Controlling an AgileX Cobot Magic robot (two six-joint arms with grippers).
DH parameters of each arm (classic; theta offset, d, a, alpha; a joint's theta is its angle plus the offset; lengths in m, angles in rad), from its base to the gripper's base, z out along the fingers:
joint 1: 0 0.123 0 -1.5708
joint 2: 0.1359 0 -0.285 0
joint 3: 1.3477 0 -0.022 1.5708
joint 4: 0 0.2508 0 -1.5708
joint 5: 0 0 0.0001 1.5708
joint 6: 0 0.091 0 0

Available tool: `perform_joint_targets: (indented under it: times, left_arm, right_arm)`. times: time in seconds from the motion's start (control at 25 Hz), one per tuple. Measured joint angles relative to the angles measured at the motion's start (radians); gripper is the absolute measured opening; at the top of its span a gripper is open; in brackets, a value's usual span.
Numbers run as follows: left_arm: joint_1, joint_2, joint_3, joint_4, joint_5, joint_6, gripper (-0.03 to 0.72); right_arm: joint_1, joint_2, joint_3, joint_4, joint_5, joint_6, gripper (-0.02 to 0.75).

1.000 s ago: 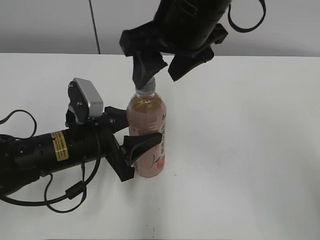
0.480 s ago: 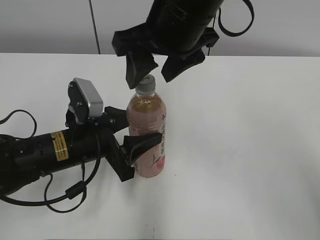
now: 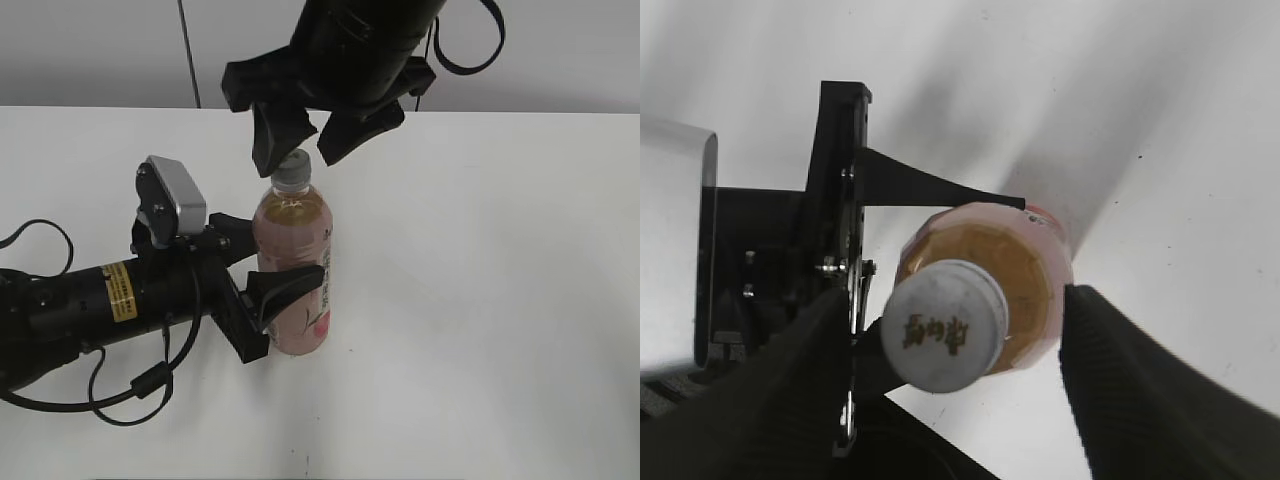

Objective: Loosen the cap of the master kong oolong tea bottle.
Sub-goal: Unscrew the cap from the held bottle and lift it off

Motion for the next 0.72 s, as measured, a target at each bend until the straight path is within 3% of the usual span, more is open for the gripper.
perform_joint_targets:
  times: [0.52, 0.72]
  left_arm:
    - [0.0, 0.0, 0.0, 0.0, 0.0, 0.0, 0.411]
    - [0.0, 0.0, 0.0, 0.0, 0.0, 0.0, 0.411]
  right_arm:
    - [0.0, 0.025, 0.0, 0.015, 0.0, 0.0, 0.475]
    - [0.001, 0.025, 0.0, 0.01, 0.0, 0.0, 0.365]
